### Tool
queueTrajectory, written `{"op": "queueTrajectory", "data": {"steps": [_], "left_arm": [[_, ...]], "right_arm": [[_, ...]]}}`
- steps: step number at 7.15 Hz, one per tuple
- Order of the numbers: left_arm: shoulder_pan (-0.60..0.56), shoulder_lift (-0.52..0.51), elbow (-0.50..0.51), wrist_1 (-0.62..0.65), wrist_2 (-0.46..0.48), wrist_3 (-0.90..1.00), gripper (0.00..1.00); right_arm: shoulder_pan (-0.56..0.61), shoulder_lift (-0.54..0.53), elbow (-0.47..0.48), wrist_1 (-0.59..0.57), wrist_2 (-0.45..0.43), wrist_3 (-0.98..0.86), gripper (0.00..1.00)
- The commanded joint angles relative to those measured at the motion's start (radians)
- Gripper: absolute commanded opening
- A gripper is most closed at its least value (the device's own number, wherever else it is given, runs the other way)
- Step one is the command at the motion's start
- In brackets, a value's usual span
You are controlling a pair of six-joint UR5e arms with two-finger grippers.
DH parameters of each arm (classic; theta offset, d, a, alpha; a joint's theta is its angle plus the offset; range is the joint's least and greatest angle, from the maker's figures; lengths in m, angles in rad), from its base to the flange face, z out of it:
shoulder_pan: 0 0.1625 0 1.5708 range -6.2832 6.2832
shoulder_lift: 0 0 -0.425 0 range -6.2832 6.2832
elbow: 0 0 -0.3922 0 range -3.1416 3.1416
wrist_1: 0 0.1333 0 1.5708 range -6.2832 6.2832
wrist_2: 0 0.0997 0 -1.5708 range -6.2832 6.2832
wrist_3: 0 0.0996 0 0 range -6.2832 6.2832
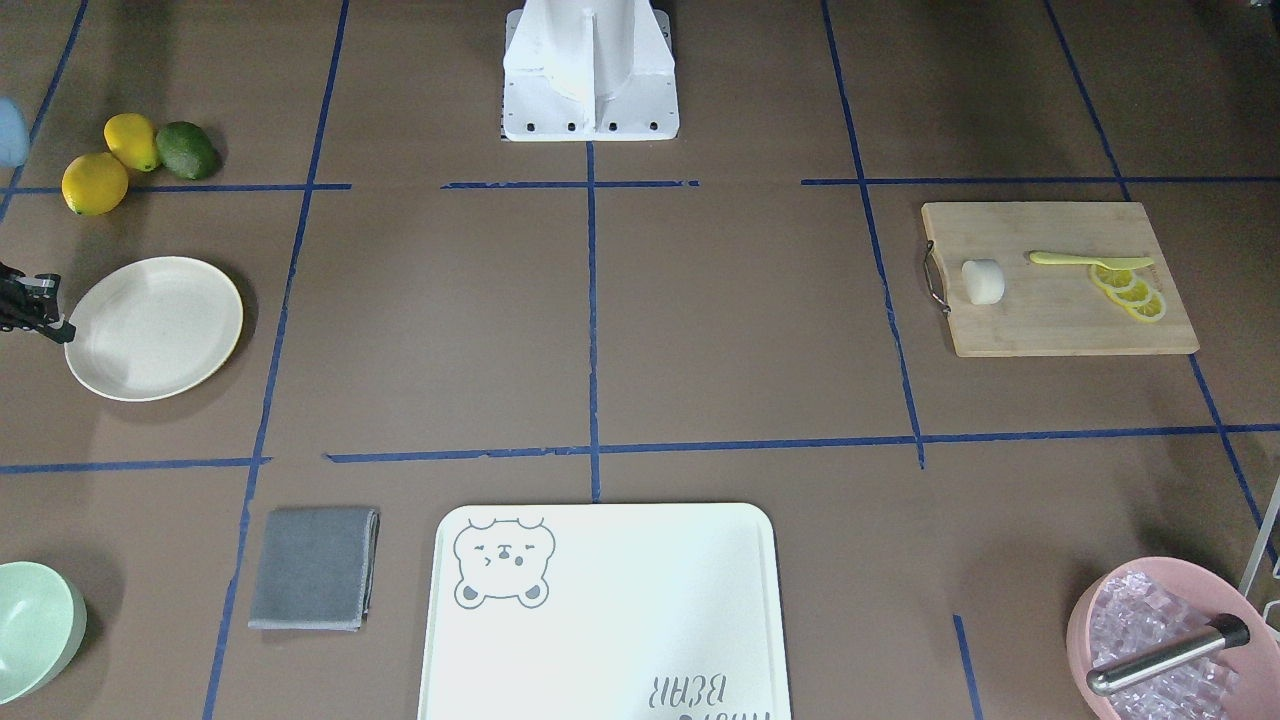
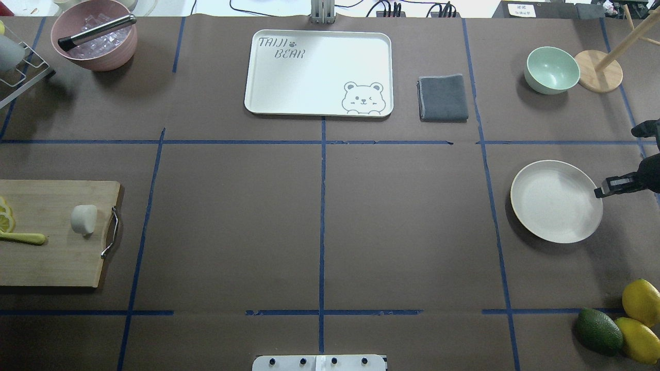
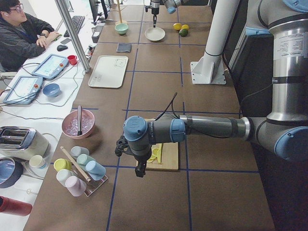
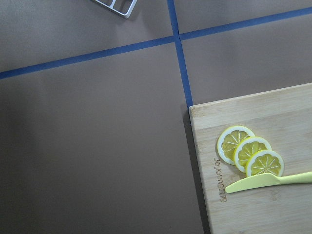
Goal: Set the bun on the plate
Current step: 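Drag the white plate with the right gripper toward the table center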
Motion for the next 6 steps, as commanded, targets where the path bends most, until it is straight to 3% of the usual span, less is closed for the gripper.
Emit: {"op": "queueTrajectory", "data": {"steps": [1, 4, 6], "left_arm": [[0.0, -0.001, -0.001, 0.0, 0.0, 0.0, 1.0], [0.002, -0.001, 0.001, 0.0, 0.0, 0.0, 1.0], [0.0, -0.001, 0.001, 0.0, 0.0, 0.0, 1.0]], "right_arm": [[-0.024, 0.107, 0.013, 0.0, 0.028, 0.185, 0.0], [-0.24, 0.316, 0.002, -0.016, -0.119, 0.4, 0.0], [-0.34, 0.475, -0.001, -0.115, -0.171, 0.435, 0.0]]}}
